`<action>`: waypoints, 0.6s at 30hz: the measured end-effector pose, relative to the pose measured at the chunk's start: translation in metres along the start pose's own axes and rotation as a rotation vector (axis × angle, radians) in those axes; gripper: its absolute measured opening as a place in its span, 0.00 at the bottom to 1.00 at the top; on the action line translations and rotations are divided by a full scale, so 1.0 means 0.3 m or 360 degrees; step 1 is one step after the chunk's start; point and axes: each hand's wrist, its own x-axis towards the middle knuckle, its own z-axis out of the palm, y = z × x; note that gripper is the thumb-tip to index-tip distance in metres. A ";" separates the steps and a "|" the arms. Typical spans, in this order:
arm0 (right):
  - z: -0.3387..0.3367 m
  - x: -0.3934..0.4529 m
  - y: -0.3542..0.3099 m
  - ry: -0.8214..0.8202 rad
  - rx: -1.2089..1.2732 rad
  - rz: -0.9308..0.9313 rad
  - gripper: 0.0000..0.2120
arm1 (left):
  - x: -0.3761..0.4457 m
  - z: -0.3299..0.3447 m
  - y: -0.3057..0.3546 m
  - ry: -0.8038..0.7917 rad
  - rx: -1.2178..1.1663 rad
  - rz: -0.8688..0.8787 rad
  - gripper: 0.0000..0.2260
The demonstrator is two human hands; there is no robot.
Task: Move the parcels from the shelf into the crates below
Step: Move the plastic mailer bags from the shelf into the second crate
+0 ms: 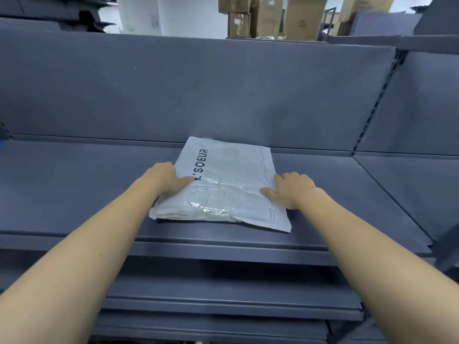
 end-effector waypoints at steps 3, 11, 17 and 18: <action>0.011 0.023 0.004 -0.0151 0.0194 0.0011 0.32 | 0.014 -0.012 0.002 -0.0152 -0.0232 0.0043 0.18; 0.041 0.031 0.003 -0.0135 0.0771 -0.0016 0.25 | -0.007 -0.022 0.032 -0.0140 -0.0474 -0.0064 0.19; 0.035 -0.046 -0.001 0.0001 0.1225 -0.0007 0.16 | -0.070 -0.032 0.019 -0.0328 -0.0924 -0.0073 0.12; 0.035 -0.069 0.001 0.0005 0.1283 -0.0005 0.17 | -0.086 -0.030 0.015 -0.0346 -0.0951 -0.0071 0.13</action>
